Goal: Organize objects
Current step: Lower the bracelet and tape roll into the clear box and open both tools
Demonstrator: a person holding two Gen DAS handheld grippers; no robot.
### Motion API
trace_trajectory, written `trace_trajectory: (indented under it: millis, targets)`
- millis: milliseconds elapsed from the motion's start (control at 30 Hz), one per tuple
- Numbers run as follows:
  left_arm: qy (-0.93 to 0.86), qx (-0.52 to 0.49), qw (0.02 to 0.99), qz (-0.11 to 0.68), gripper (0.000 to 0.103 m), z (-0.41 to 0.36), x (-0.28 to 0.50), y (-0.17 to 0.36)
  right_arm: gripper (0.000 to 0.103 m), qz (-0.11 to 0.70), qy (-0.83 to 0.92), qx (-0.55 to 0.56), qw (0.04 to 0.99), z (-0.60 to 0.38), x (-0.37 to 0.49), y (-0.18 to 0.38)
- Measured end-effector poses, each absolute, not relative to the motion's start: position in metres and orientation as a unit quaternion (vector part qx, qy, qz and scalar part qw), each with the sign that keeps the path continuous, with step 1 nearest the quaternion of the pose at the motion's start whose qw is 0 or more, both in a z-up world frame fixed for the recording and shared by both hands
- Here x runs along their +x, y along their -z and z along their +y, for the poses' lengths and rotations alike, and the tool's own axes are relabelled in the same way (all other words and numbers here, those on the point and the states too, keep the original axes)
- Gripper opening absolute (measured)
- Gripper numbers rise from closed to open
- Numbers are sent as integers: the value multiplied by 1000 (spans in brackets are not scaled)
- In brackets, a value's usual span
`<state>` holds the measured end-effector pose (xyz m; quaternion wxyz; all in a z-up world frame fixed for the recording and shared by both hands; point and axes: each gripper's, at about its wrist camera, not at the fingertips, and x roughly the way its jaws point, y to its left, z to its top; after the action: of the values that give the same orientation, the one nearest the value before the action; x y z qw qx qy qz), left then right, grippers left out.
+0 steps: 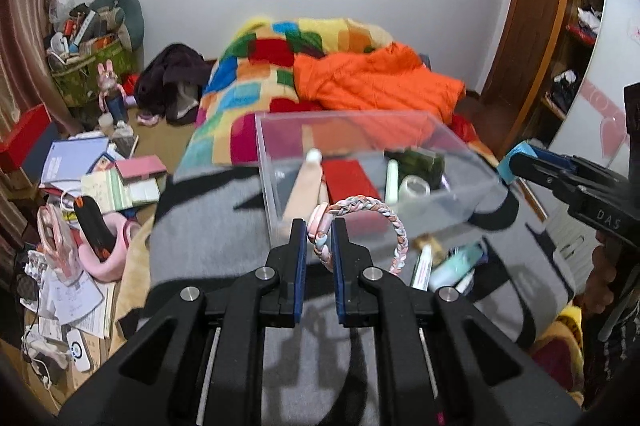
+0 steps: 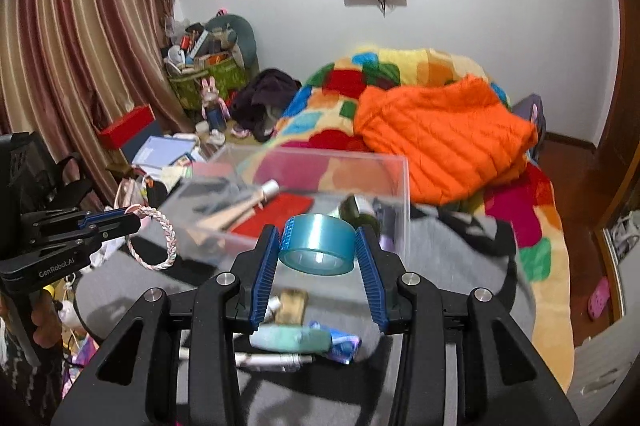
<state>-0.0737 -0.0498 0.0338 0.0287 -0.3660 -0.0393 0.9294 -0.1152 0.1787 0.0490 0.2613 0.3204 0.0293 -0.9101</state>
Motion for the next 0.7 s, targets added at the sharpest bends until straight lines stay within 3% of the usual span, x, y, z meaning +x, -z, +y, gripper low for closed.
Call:
trace_trajectory:
  millis: [267,700]
  targets:
    - [-932,-359,16,-57,11,-56,-105,-42,36,30,910,319,264,156,-137,-57]
    - [-913,-401,-10,-79,11,-68,-147,-12,36,54,889,378,253,117,-177,-17]
